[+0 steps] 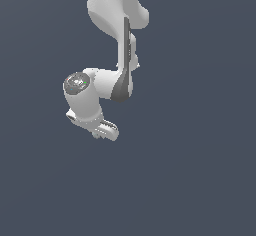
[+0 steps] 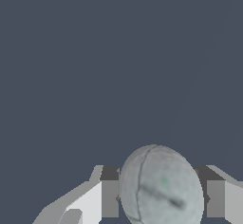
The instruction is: Pick up the object and move it to a goal position.
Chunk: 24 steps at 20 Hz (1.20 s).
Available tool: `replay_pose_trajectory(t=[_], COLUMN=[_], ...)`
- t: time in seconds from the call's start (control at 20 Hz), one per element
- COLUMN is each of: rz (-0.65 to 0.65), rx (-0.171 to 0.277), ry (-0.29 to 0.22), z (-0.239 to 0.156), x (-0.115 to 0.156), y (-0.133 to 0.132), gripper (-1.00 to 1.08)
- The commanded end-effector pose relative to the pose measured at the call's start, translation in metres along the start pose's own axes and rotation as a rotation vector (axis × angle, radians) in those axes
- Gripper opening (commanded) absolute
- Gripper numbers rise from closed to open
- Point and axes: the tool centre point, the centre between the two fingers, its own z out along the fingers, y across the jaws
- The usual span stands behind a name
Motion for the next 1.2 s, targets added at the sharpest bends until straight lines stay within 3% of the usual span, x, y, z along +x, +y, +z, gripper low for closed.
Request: replay_pose_trajectory(t=[0.0, 0.7, 1.15], rz=[0.001, 0.001, 0.001], rx=[0.001, 0.001, 0.000], ry=[0.002, 0.002, 0.002], z=[-0.026, -0.168, -0.216], x=[-0.003, -0.016, -0.018], y=[0.015, 0.099, 0.127], gripper=[-1.00, -1.00, -1.00])
